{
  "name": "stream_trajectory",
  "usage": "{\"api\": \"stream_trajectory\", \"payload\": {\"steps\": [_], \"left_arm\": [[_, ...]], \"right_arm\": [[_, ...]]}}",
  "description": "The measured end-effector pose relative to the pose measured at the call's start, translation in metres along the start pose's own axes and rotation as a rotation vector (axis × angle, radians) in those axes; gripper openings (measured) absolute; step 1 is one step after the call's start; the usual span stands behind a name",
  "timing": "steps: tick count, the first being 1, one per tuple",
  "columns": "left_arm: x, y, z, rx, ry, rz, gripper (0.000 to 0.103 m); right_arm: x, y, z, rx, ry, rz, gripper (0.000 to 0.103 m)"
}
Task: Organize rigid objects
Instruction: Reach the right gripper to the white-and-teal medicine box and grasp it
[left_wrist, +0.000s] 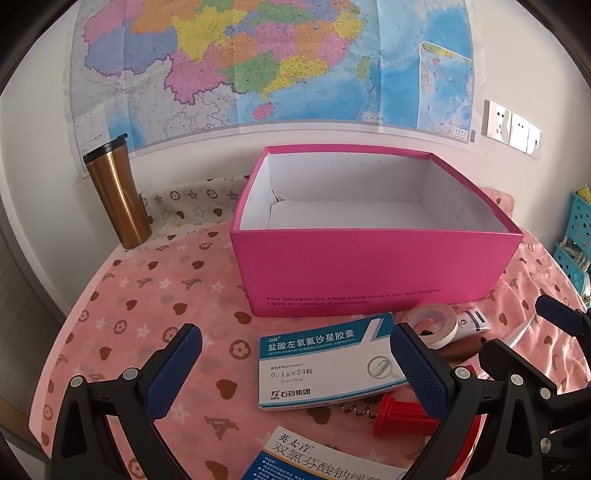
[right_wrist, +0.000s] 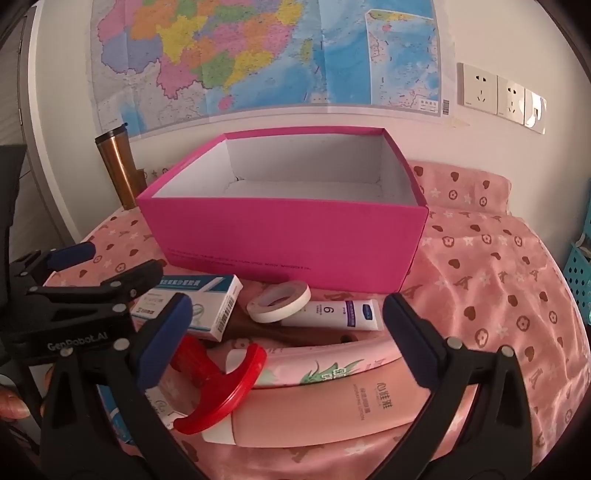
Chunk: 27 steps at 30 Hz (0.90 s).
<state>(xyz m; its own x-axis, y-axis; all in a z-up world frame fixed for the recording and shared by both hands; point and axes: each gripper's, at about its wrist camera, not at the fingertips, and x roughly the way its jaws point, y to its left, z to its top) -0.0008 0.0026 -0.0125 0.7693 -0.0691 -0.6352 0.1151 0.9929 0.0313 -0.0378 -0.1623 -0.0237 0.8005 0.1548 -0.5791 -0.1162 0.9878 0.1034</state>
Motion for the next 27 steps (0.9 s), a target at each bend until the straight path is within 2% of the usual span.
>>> {"api": "stream_trajectory", "payload": {"steps": [20, 27], "left_arm": [[0.005, 0.001, 0.001, -0.004, 0.013, -0.014, 0.103], [0.011, 0.011, 0.0, -0.021, 0.033, -0.004, 0.103]], "right_arm": [[0.009, -0.002, 0.0, 0.004, 0.021, 0.025, 0.103], [0.016, 0.003, 0.002, -0.038, 0.036, 0.032, 0.103]]}}
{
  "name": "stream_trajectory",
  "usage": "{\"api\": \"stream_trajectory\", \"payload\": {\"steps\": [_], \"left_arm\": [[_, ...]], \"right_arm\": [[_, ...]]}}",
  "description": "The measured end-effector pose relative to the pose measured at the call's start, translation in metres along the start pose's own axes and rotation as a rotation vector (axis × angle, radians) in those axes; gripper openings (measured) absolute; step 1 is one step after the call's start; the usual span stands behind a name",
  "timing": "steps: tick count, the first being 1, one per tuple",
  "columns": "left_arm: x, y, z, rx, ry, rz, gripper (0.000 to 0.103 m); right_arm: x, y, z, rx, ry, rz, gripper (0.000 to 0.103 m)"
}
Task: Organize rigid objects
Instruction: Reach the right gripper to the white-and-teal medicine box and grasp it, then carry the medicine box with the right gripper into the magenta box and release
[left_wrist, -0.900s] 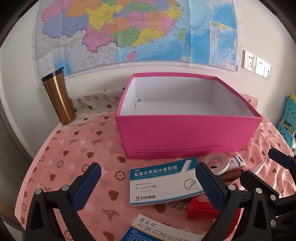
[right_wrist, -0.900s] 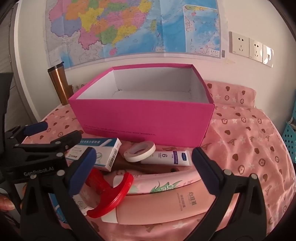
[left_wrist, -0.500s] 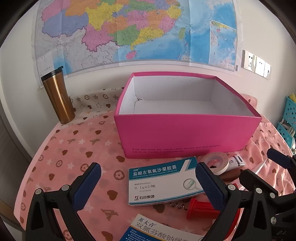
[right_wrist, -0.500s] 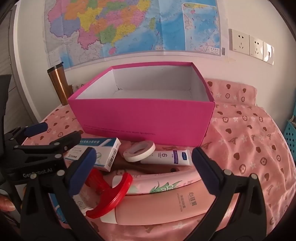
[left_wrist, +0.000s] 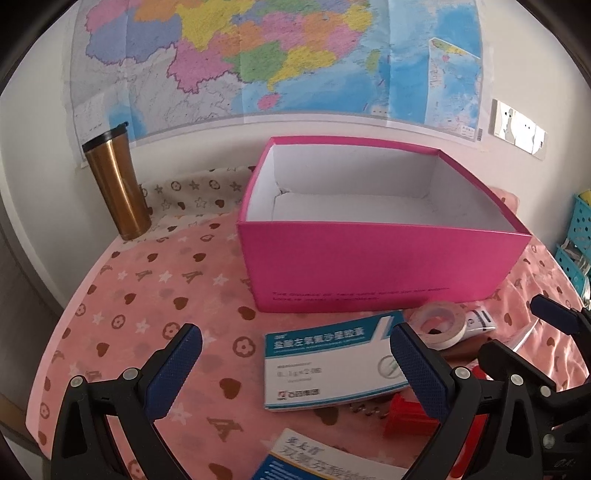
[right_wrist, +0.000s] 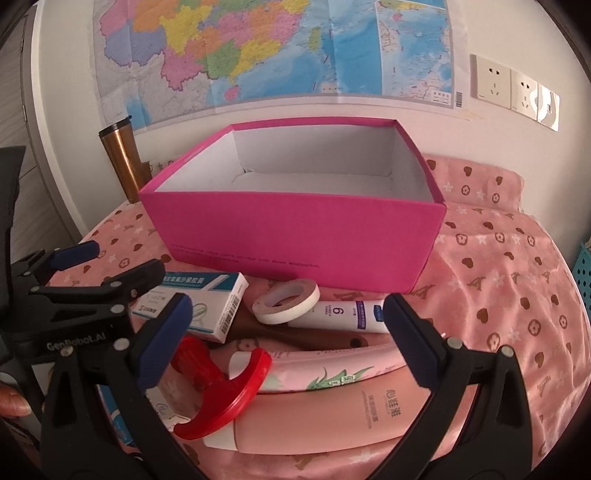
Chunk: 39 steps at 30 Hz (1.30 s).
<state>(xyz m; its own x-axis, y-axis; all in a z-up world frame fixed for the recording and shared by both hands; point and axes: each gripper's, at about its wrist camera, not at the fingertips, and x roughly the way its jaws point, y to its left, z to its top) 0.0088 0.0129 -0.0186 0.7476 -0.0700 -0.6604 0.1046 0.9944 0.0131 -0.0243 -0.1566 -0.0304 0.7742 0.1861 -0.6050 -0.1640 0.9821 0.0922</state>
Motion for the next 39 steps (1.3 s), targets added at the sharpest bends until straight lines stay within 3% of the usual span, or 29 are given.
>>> {"api": "stream_trajectory", "payload": {"steps": [6, 8, 15, 22, 26, 31, 39], "left_arm": [[0.009, 0.024, -0.002, 0.011, 0.05, -0.048, 0.103], [0.012, 0.03, -0.004, 0.014, 0.073, -0.077, 0.102], [0.032, 0.041, -0.013, 0.01, 0.185, -0.201, 0.086], [0.048, 0.042, -0.015, 0.007, 0.269, -0.358, 0.072], [0.057, 0.04, -0.016, 0.031, 0.31, -0.384, 0.072], [0.06, 0.038, -0.019, 0.012, 0.356, -0.475, 0.072], [0.051, 0.025, -0.011, 0.018, 0.328, -0.447, 0.072]], "right_arm": [[0.016, 0.011, 0.007, -0.049, 0.059, 0.073, 0.087], [0.022, 0.018, 0.008, -0.036, 0.065, 0.135, 0.079], [0.057, 0.036, 0.008, -0.088, 0.202, 0.199, 0.06], [0.077, 0.039, 0.006, -0.08, 0.263, 0.232, 0.048], [0.081, 0.041, 0.003, -0.075, 0.282, 0.253, 0.046], [0.086, 0.036, 0.003, -0.046, 0.289, 0.275, 0.045], [0.085, 0.037, 0.006, -0.053, 0.275, 0.253, 0.046]]}}
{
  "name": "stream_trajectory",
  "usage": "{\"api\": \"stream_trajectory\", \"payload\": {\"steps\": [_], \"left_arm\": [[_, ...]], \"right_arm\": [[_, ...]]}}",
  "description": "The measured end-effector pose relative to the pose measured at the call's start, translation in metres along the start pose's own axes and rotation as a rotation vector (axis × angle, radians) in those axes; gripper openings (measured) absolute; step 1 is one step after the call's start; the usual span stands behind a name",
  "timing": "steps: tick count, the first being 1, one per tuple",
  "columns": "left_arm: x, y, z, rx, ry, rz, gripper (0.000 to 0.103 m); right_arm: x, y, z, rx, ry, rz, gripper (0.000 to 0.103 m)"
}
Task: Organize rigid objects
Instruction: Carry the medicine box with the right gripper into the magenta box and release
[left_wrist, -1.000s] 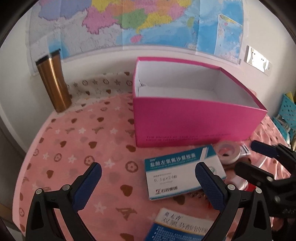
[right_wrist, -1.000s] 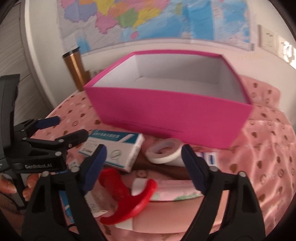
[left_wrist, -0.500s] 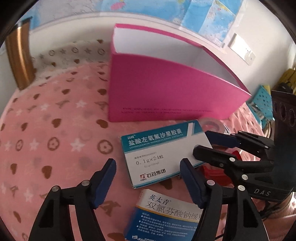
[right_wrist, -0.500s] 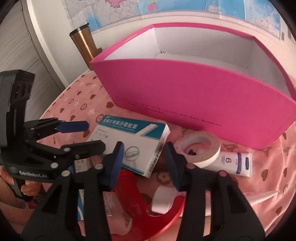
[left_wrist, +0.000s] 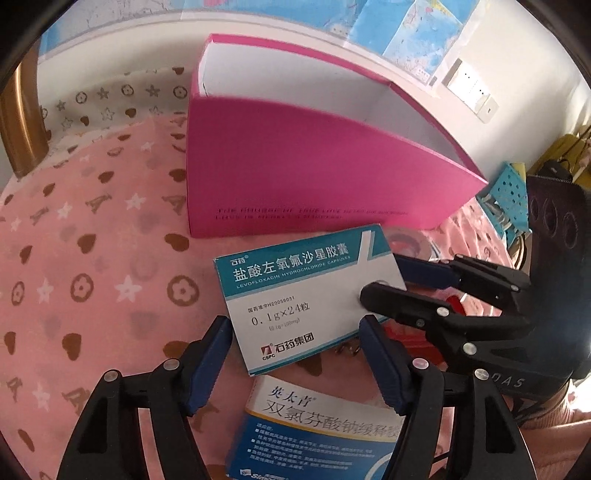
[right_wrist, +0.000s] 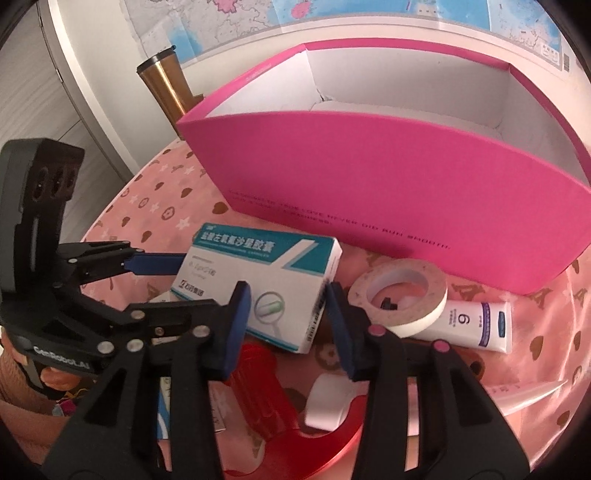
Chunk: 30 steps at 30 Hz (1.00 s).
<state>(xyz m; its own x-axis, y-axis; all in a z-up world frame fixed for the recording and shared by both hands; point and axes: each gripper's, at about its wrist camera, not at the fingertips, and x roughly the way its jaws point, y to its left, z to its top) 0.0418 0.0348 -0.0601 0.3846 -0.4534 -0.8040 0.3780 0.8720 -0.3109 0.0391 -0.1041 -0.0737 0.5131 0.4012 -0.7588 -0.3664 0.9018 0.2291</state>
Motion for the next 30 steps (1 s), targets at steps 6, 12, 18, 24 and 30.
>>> {"api": "stream_trajectory", "payload": {"steps": [6, 12, 18, 24, 30], "left_arm": [[-0.022, -0.01, 0.009, -0.004, -0.031, 0.011, 0.072], [-0.061, -0.024, 0.022, 0.02, -0.112, 0.017, 0.072], [-0.093, -0.037, 0.058, 0.054, -0.193, 0.028, 0.074], [-0.088, -0.033, 0.096, 0.044, -0.207, 0.045, 0.077], [-0.063, -0.022, 0.117, 0.011, -0.164, 0.08, 0.077]], "right_arm": [[-0.023, 0.006, 0.005, -0.014, -0.044, 0.008, 0.046], [-0.068, 0.014, 0.022, -0.047, -0.122, 0.014, 0.046], [-0.101, 0.01, 0.05, -0.045, -0.205, 0.023, 0.046], [-0.095, -0.006, 0.082, 0.001, -0.231, 0.025, 0.045], [-0.06, -0.03, 0.106, 0.089, -0.166, 0.07, 0.045]]}}
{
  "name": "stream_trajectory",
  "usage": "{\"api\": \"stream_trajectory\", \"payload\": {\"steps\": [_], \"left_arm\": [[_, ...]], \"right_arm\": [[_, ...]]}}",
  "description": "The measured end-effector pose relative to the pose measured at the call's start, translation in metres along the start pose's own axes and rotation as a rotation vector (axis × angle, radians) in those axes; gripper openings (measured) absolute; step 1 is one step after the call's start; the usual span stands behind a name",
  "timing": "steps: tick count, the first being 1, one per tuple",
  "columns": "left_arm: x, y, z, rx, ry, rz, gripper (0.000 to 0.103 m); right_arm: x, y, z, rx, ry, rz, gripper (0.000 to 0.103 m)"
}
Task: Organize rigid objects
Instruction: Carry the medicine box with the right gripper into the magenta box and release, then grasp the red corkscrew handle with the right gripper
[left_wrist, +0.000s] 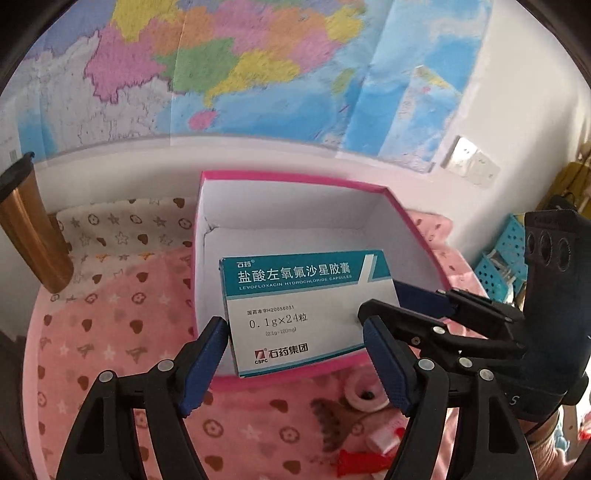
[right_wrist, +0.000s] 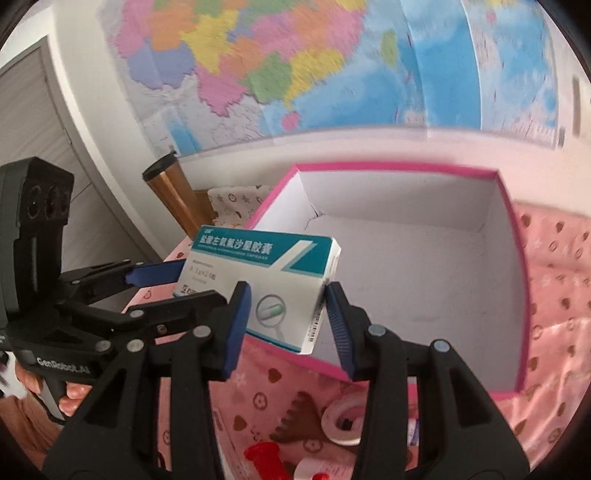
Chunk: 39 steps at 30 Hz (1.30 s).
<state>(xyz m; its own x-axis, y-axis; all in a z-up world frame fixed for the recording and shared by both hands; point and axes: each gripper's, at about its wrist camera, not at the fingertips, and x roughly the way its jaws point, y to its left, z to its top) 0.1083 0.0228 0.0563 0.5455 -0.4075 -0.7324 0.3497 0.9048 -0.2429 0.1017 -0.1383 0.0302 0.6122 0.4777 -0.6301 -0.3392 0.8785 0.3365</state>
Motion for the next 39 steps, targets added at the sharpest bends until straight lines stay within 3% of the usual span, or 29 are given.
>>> {"api": "stream_trajectory", "payload": {"steps": [8, 15, 18, 21, 25, 28, 36, 39], "left_arm": [[0.036, 0.016, 0.005, -0.055, 0.081, 0.005, 0.077], [0.045, 0.017, 0.009, -0.078, 0.084, 0.027, 0.076], [0.041, 0.016, 0.01, -0.071, 0.051, 0.076, 0.076], [0.03, 0.012, 0.003, -0.038, -0.005, 0.085, 0.076], [0.006, -0.002, -0.014, 0.038, -0.072, 0.02, 0.078], [-0.004, -0.013, -0.03, 0.08, -0.085, -0.045, 0.078], [0.01, -0.04, -0.086, 0.145, 0.024, -0.176, 0.078], [0.019, -0.047, -0.105, 0.169, 0.073, -0.177, 0.078]], "right_arm": [[0.04, -0.024, 0.005, 0.084, 0.107, -0.001, 0.045], [0.064, -0.035, 0.01, 0.12, 0.185, -0.032, 0.045], [0.059, -0.037, 0.012, 0.122, 0.171, -0.053, 0.046], [0.033, -0.035, 0.009, 0.088, 0.101, -0.04, 0.047], [-0.021, -0.027, -0.011, -0.006, -0.018, -0.05, 0.05], [-0.048, -0.028, -0.032, -0.035, -0.044, -0.067, 0.051], [-0.069, -0.043, -0.097, 0.0, 0.019, -0.098, 0.051], [-0.071, -0.047, -0.12, 0.035, 0.05, -0.092, 0.051]]}}
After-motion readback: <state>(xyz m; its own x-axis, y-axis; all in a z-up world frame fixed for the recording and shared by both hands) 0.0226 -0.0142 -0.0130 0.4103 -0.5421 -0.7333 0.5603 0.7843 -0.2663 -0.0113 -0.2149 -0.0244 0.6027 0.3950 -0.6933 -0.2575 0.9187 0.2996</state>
